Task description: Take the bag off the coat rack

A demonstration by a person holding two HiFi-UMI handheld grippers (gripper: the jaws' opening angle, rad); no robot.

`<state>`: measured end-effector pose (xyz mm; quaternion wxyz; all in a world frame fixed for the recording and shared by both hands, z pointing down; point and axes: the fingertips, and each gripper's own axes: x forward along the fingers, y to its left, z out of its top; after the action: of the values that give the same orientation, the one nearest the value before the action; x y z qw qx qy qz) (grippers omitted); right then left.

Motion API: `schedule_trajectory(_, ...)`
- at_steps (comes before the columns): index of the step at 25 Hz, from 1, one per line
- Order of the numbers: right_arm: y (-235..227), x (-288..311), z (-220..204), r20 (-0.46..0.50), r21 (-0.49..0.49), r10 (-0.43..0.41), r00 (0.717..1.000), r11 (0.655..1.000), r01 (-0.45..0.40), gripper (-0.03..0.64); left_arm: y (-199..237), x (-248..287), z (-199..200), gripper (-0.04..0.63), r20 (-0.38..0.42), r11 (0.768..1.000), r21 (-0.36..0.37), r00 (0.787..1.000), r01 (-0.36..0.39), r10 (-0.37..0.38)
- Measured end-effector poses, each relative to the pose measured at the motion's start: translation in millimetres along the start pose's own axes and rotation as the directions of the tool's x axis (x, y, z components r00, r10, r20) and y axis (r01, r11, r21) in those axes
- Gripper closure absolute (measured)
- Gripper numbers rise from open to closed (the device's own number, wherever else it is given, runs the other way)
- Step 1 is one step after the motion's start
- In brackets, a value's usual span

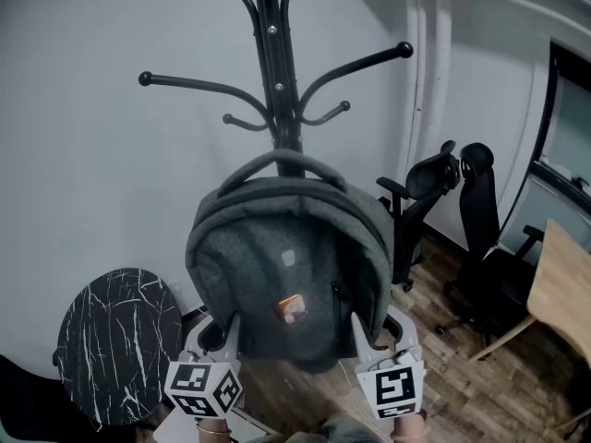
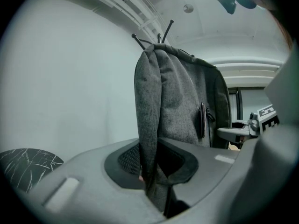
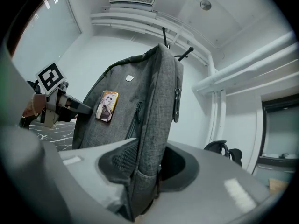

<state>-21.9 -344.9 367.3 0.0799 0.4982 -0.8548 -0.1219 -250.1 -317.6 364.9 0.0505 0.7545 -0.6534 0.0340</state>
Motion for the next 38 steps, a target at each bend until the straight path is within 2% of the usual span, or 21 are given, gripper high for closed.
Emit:
schedule_trajectory(18, 15, -45, 8, -0.018, 0.002, -0.020, 1.000, 1.000, 0.020, 0.497, -15, -50, -2, 0.523, 0.014, 1.000, 0.007, 1.000, -0.018, 0.018)
schedule_trajectory(38, -13, -111, 5, 0.004, -0.030, 0.052, 0.999, 0.998, -0.052, 0.495, -83, -100, -6, 0.522, 0.019, 0.995, -0.016, 0.995, -0.096, 0.096)
